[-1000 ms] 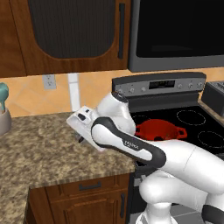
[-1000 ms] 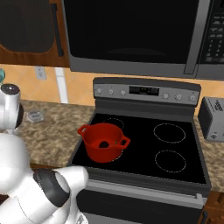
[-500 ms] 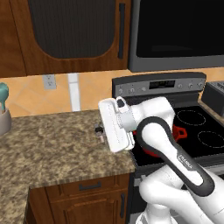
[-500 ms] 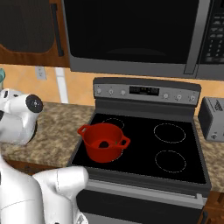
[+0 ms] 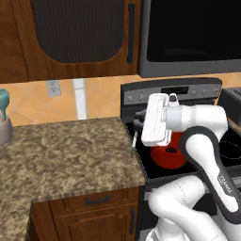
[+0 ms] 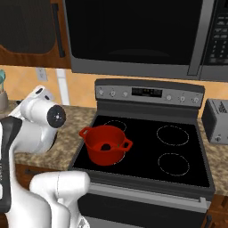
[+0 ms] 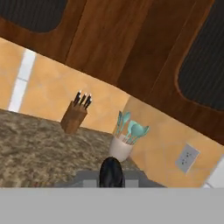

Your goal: Put the bell pepper and avocado in the pot. Retrieve the spatula and lightly stir the vegetables in the pot.

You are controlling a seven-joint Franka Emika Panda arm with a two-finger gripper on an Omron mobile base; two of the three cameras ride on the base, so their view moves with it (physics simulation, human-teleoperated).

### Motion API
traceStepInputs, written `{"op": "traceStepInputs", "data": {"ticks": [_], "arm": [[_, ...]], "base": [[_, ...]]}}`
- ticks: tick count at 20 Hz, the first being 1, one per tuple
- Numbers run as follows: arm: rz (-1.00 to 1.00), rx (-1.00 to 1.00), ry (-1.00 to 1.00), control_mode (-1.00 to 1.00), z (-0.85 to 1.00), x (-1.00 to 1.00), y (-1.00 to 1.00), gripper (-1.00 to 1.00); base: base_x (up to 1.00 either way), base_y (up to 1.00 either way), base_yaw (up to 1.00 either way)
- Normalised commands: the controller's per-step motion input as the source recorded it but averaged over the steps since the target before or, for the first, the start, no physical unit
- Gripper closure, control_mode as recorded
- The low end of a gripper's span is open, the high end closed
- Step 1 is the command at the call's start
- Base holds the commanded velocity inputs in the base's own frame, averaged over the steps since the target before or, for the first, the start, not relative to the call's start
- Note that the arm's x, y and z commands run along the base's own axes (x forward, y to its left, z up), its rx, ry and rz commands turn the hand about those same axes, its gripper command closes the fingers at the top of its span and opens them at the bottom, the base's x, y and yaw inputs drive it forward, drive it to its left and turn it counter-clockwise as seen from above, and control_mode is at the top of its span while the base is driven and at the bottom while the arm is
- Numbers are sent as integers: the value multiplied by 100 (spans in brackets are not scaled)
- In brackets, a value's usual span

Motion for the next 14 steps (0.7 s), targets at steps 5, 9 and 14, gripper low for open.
{"op": "traceStepInputs", "data": {"ticks": [5,9,14], "arm": [[-55,13,14,-100,5,1,-93,100],[-36,3,7,-100,-1,3,-96,100],[-11,1,-6,-100,-10,13,-68,100]], "base": [[0,0,0],[0,0,0],[0,0,0]]}}
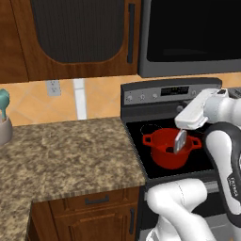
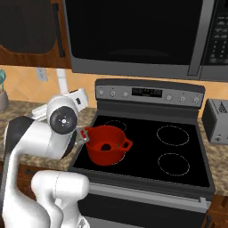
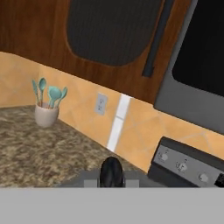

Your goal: Put the bell pepper and avocado in the pot. Retrieve the spatula and lightly stir the vegetables in the pot.

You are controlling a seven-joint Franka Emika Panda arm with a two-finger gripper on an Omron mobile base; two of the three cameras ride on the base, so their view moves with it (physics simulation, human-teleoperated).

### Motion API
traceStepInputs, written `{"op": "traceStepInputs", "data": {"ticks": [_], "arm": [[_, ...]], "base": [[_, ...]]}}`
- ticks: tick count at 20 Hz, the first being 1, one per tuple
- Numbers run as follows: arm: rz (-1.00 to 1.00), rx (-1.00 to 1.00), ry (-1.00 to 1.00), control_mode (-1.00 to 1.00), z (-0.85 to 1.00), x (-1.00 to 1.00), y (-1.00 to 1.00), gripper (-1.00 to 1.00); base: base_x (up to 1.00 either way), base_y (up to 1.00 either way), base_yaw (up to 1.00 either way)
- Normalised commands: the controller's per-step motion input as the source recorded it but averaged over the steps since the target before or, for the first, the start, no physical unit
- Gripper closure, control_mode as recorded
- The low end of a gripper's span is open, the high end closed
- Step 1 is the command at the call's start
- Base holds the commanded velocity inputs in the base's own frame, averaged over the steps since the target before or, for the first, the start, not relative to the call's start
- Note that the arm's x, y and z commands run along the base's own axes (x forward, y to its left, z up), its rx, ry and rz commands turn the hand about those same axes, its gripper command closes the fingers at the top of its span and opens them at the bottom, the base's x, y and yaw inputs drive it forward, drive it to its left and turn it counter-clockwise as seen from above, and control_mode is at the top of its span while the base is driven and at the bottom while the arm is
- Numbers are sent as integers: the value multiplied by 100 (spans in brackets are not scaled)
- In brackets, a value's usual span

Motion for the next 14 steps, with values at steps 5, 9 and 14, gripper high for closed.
{"op": "traceStepInputs", "data": {"ticks": [5,9,14], "arm": [[-2,1,-11,-100,-3,34,-42,100],[-2,0,-5,-100,-3,47,-37,100],[-1,0,0,-100,-33,38,-24,100]], "base": [[0,0,0],[0,0,0],[0,0,0]]}}
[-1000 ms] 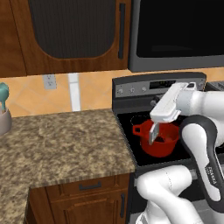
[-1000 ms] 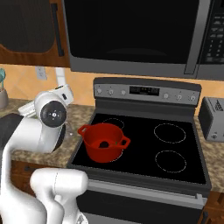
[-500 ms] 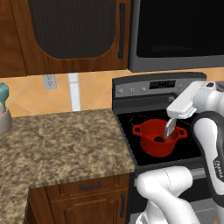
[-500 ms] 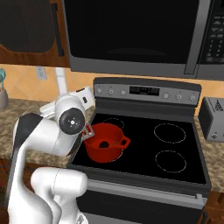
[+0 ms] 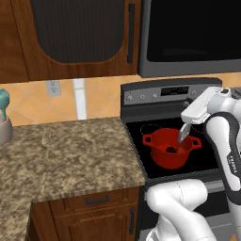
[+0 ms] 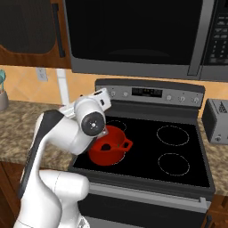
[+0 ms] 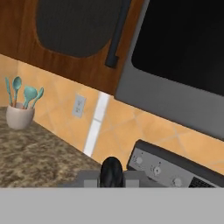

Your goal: Put the bell pepper and avocado in the pot. Retrieve the spatula and lightly stir the vegetables in the pot.

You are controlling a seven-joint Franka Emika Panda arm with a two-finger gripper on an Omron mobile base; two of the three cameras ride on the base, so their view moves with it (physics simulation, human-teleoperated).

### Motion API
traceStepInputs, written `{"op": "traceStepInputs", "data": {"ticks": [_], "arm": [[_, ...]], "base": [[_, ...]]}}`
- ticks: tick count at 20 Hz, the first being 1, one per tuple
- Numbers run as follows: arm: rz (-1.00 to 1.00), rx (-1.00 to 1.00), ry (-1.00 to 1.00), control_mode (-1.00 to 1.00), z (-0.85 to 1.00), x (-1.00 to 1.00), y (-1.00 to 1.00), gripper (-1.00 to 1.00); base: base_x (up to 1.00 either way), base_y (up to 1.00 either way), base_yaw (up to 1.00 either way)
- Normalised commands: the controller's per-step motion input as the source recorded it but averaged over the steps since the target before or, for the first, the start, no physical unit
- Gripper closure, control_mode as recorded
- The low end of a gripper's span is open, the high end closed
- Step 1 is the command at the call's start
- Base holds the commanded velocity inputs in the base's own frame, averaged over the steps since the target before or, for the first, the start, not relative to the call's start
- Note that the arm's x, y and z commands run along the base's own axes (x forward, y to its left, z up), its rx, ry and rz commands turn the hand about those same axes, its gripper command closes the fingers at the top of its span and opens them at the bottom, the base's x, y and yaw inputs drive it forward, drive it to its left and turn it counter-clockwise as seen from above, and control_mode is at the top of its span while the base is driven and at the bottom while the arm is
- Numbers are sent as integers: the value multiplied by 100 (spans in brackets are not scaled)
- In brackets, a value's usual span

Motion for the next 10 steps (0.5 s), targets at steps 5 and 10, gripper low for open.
{"op": "traceStepInputs", "data": {"ticks": [5,10], "arm": [[0,0,3,-100,-43,45,-4,100],[0,0,3,-100,-40,48,-1,100]], "base": [[0,0,0],[0,0,0]]}}
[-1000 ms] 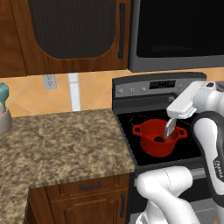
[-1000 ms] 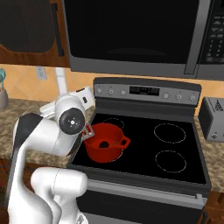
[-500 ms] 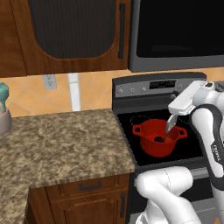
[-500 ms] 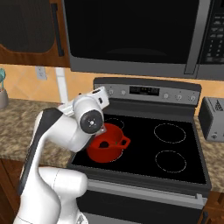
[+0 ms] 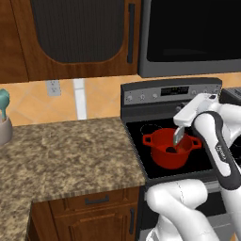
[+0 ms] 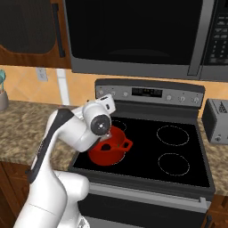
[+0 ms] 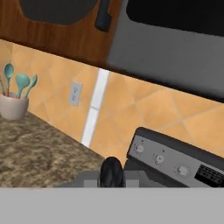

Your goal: Put the bell pepper and avocado in the pot. Retrieve the spatula and lightly stir the vegetables in the pot.

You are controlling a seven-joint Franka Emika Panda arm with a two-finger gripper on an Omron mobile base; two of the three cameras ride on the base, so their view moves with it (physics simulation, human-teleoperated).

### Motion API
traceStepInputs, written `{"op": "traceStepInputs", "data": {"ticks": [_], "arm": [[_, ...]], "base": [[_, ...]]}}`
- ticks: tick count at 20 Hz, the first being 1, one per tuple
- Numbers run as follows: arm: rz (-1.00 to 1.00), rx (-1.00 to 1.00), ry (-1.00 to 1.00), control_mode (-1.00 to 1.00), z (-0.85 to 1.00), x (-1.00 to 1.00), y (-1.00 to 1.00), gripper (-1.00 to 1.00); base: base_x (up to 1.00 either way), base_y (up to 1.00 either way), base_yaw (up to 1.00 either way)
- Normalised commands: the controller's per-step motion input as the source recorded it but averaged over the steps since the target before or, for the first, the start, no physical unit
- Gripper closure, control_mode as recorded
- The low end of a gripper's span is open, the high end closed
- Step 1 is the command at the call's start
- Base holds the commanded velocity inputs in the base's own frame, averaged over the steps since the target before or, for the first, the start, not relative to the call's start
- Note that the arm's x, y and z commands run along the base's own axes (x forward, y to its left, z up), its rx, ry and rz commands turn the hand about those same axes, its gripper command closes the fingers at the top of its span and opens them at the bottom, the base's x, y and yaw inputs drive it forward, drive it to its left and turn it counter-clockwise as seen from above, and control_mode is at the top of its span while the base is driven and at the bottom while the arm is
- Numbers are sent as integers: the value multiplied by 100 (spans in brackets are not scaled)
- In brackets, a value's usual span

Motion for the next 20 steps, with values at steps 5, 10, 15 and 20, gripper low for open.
{"op": "traceStepInputs", "data": {"ticks": [5,10,15,20], "arm": [[0,0,10,-100,-53,38,-3,100],[0,0,7,-100,-36,46,-4,100],[0,0,5,-100,-35,40,-29,100],[0,0,5,-100,-29,13,-49,100]], "base": [[0,0,0],[0,0,0],[0,0,0],[0,0,0]]}}
